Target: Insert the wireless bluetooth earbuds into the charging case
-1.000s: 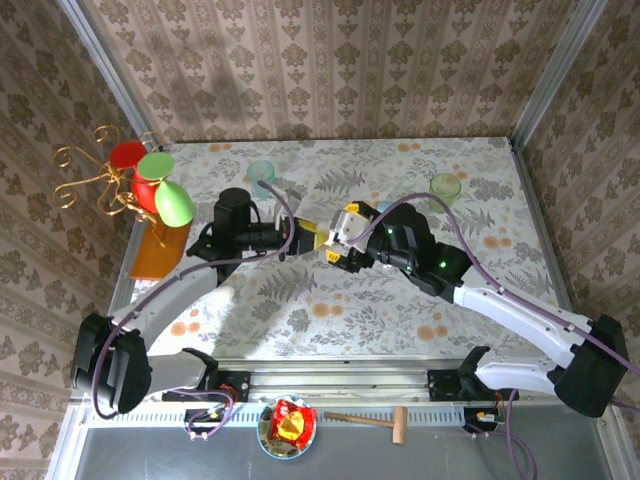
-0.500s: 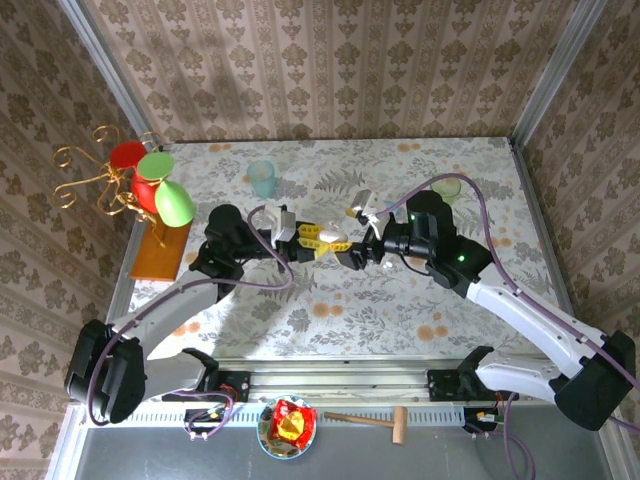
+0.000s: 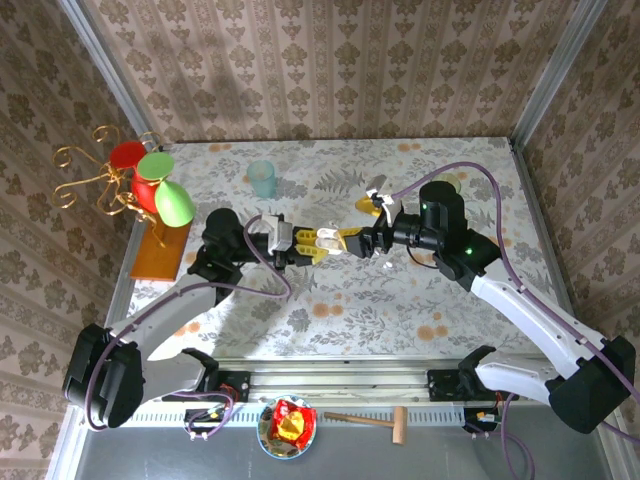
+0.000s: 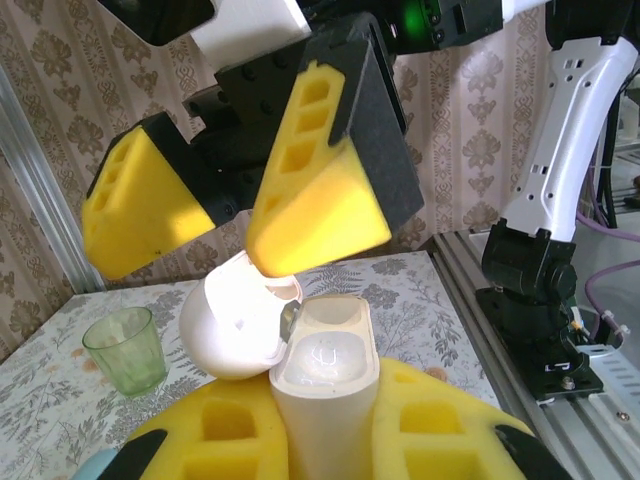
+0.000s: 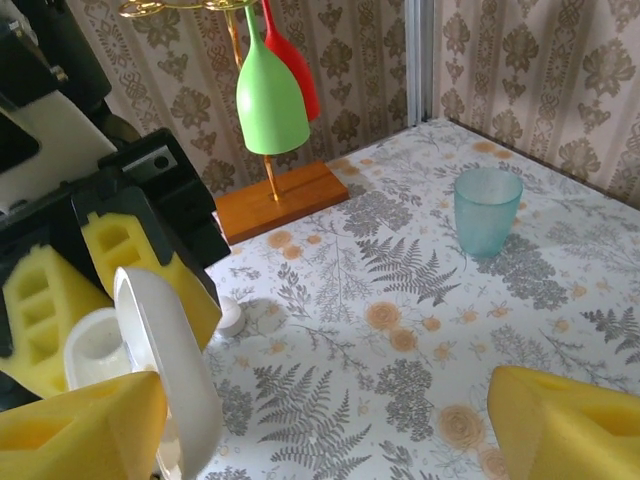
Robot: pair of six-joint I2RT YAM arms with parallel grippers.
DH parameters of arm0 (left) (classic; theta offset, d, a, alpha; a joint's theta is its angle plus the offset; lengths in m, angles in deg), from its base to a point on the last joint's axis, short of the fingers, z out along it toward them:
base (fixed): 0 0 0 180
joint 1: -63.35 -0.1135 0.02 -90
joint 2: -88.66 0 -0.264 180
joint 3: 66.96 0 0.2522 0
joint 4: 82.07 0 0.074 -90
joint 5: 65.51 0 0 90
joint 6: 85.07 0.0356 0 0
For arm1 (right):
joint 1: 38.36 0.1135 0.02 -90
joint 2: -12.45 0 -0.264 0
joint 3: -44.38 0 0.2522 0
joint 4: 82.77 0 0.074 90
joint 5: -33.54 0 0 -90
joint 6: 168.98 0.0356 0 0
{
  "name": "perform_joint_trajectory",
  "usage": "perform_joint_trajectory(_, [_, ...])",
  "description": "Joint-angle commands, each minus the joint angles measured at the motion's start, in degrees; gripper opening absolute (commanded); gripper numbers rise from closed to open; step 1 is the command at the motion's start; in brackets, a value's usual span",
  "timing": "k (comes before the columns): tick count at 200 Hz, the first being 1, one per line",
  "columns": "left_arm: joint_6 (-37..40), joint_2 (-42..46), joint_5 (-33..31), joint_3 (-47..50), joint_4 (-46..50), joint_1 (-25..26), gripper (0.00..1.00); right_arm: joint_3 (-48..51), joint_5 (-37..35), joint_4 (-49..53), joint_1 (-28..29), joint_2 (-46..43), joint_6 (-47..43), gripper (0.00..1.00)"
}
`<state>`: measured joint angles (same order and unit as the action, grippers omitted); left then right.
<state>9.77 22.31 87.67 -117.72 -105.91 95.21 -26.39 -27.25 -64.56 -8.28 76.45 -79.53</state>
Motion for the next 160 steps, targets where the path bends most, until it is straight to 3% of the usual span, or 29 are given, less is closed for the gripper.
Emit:
perform_joint_trajectory(1, [1.8,0.5,-0.4,0.7,-2.1,0.2,0.00,-1.6,2.4,-1.0,-0.2,-0.6,1.4,0.91])
perform_joint_trajectory(17, [0.7,-0.2,-3.5,0.8,-3.3,-0.2,0.00,-0.1,4.4,-2.5,-0.2,-2.2,1.0,1.00])
perform_joint_trajectory(41, [-2.0,-1.3,-7.6,2.3,-8.2,-1.6,0.00,2.2,3.5,-4.7,-0.3,-5.2,2.5,1.00])
perform_joint_trajectory(99, [-9.7,-4.7,-11.8,6.6,-25.9,-4.9,0.00,10.5,-11.1,-13.0,-7.8,-6.9,15.7,1.00])
perform_joint_trajectory(119, [-9.6,-4.9,-12.7,7.5,-27.5,-4.8,0.00,8.8,-17.4,-5.5,-10.9,-2.3,19.8,0.97])
perform_joint_trajectory(160, [-3.5,-2.7,-14.1,7.6,-19.5,-4.3,0.00,0.8,-24.0,12.2,-11.1,11.6,21.0,0.93])
